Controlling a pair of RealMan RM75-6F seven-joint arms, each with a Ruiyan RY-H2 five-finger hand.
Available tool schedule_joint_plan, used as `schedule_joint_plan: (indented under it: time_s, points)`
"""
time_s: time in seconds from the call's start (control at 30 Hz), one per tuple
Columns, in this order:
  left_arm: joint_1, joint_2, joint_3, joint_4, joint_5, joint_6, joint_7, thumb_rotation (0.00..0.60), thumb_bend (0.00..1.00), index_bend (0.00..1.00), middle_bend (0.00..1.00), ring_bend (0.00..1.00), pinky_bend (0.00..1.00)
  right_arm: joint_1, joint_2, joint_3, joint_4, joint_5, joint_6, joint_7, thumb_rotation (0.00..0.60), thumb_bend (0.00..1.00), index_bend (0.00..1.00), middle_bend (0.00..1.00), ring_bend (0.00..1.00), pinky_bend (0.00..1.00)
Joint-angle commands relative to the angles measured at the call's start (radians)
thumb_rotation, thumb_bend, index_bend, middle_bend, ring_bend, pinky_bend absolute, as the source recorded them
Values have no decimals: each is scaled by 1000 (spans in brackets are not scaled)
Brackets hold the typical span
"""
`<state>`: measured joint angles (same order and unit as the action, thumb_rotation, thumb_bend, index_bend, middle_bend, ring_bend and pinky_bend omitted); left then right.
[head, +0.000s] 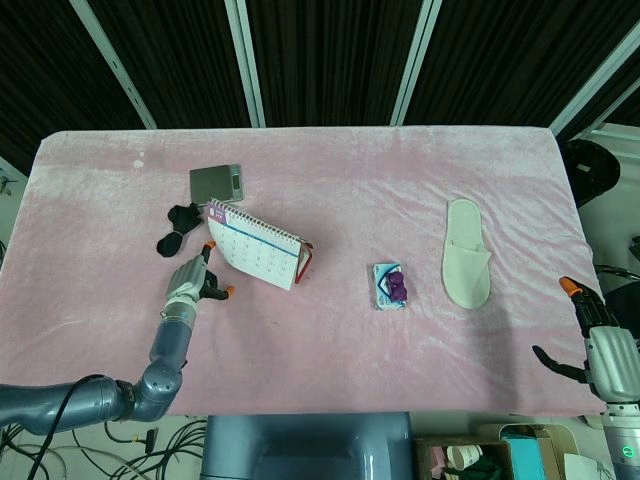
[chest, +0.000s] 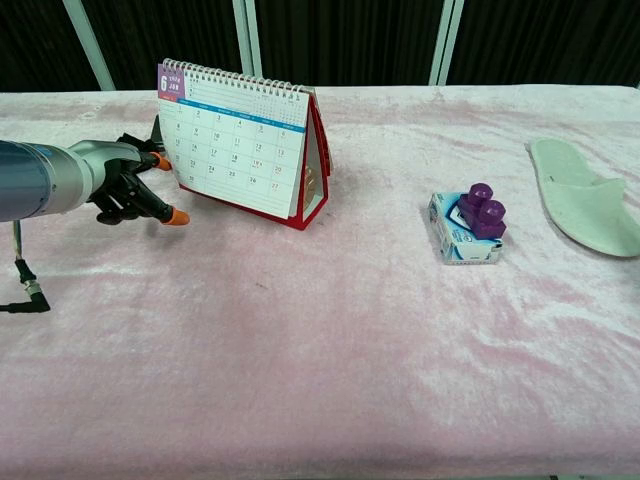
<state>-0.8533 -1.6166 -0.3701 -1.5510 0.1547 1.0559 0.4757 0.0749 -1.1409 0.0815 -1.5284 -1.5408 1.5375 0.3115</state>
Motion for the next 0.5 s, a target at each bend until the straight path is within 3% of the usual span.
schedule_joint_plan:
  time_s: [0.03, 0.5]
  points:
    - [0, 0, 0, 0, 0, 0, 0, 600, 305, 0, 837, 827, 908, 0, 0, 0, 0, 0, 0, 0, 600, 127, 85, 74, 67, 185]
    - [4, 6, -1, -3, 0, 1, -4, 600, 305, 0, 837, 827, 908, -1, 0, -1, -1, -3, 3, 0, 600, 127, 85, 74, 66, 185]
